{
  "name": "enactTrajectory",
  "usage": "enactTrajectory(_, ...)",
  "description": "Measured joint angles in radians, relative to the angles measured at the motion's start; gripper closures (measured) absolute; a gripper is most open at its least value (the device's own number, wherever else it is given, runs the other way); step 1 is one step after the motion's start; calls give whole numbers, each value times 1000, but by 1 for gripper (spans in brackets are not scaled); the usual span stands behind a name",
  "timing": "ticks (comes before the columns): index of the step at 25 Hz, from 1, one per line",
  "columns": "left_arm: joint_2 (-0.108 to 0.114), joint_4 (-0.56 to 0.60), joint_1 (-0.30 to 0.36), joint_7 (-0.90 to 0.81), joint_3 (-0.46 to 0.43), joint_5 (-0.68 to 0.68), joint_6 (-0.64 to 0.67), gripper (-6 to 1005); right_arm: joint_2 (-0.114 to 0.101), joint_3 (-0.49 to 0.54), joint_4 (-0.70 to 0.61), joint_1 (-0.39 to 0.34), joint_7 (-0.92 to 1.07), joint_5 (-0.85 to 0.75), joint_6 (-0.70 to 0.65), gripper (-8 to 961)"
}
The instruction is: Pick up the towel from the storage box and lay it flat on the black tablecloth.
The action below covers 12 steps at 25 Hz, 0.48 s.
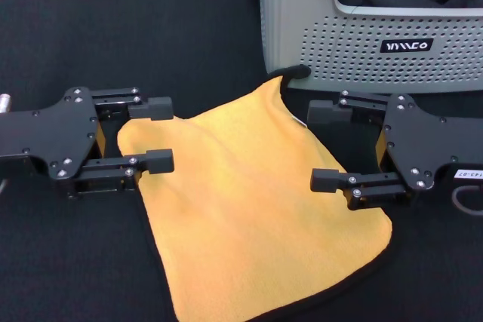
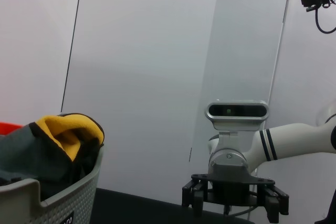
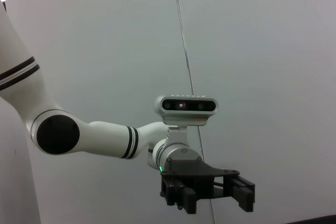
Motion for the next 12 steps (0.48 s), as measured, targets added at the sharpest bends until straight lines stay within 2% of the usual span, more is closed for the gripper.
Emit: enactTrajectory(12,-6,-1,0,-2,-2,-5,0,349,2,-12,24,10,-8,0,-1,143)
